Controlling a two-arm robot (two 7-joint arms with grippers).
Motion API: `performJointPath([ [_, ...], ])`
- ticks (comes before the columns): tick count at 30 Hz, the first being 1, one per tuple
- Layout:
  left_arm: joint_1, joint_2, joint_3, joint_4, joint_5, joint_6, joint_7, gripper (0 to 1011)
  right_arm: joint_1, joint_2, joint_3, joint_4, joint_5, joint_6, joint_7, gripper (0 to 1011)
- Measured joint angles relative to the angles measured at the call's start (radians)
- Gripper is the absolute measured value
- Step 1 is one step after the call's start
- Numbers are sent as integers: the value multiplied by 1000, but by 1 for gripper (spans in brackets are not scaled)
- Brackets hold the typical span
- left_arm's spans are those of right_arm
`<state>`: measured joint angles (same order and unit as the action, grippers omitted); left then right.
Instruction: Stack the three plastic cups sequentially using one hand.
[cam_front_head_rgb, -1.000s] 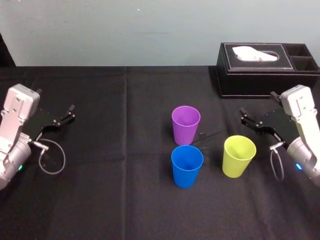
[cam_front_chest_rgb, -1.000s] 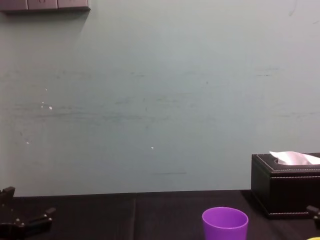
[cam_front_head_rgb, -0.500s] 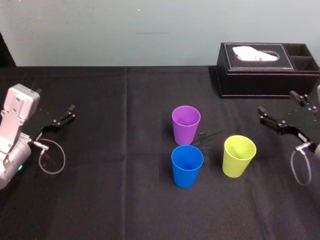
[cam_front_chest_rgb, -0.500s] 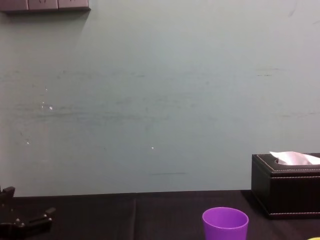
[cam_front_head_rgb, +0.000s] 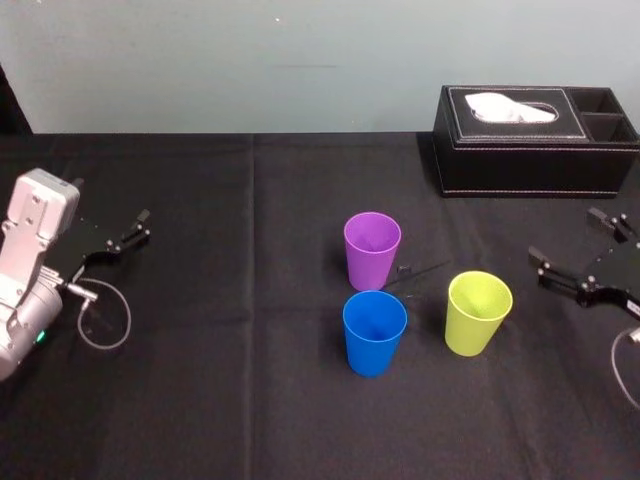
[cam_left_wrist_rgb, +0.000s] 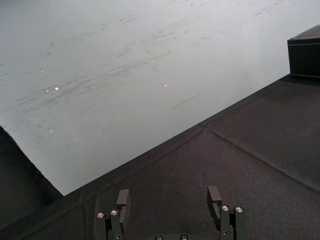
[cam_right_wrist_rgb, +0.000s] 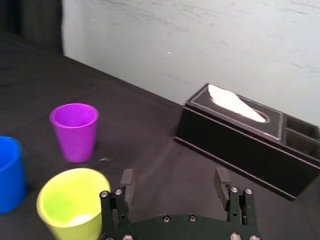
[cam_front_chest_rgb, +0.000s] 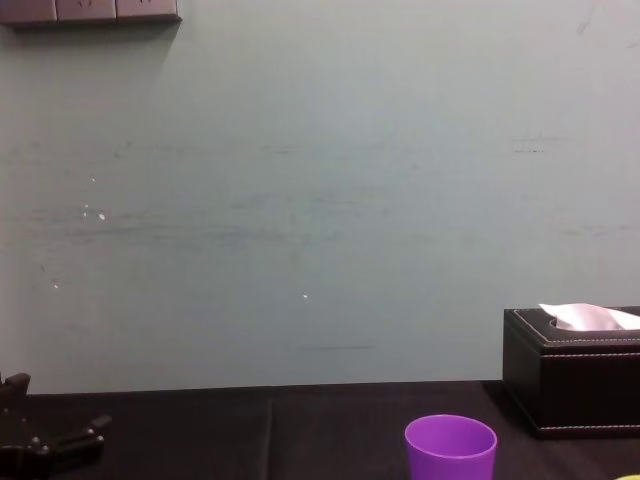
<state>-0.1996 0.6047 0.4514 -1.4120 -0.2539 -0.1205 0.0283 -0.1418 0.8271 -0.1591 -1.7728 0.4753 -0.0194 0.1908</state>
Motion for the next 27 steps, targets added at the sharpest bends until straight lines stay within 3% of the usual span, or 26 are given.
performJointPath([
  [13, 0, 0, 0, 0, 0, 0, 0, 1011, -112, 41, 61, -74, 26, -38, 107, 1000],
  [21, 0, 0, 0, 0, 0, 0, 0, 1011, -126, 34, 58, -96, 18, -37, 138, 1000],
  [27, 0, 0, 0, 0, 0, 0, 0, 1011, -128, 20, 56, -107, 12, -3, 147, 1000],
])
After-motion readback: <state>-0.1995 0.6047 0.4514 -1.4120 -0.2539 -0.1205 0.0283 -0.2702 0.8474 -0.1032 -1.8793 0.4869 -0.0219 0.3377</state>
